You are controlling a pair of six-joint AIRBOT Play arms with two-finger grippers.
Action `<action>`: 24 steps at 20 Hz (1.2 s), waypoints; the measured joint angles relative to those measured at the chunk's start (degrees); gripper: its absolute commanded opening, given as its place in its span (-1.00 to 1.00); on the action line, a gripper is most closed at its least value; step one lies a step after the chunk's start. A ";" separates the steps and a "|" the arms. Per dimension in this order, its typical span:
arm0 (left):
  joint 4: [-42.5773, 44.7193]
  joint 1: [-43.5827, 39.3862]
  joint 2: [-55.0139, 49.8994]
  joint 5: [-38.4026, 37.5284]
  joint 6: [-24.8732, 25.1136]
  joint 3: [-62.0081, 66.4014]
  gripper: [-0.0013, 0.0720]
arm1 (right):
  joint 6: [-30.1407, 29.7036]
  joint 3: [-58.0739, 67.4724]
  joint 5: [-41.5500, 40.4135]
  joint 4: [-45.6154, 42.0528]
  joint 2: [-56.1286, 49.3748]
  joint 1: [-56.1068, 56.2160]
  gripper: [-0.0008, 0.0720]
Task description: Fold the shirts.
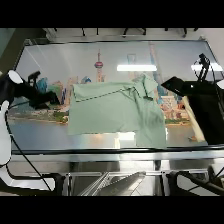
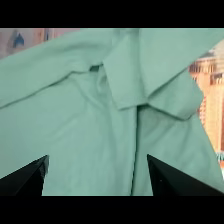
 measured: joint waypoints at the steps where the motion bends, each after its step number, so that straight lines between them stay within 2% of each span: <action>1: -2.05 0.81 1.51 0.37 1.22 -4.96 0.97 | 0.02 -1.42 1.66 -0.39 1.11 -0.39 0.93; 6: -8.57 2.40 2.71 5.01 5.90 -20.72 0.97 | 0.22 -6.27 5.73 1.99 6.19 -1.05 0.93; 12: -14.64 1.90 -2.67 4.94 9.38 -24.04 0.92 | 0.46 -7.45 7.08 4.72 12.13 -1.33 0.93; 13: -15.19 1.20 -3.41 4.92 9.97 -24.13 0.24 | 0.46 -7.50 6.86 4.94 12.76 -1.38 0.93; 14: -15.21 0.42 -3.98 5.55 10.56 -24.24 -0.63 | 0.50 -7.52 6.69 4.85 13.27 -1.40 0.93; 15: -15.43 -0.48 -4.42 6.43 11.19 -24.33 -0.92 | 0.63 -7.54 6.29 4.52 13.55 -1.44 0.93; 20: -15.41 -3.69 -1.62 8.87 12.28 -24.44 -0.92 | 3.50 -7.80 6.75 -4.24 12.76 -3.34 0.93; 24: -14.23 -2.10 5.90 6.51 9.79 -24.33 -0.92 | 4.76 -9.66 9.94 -9.44 7.13 -7.37 0.93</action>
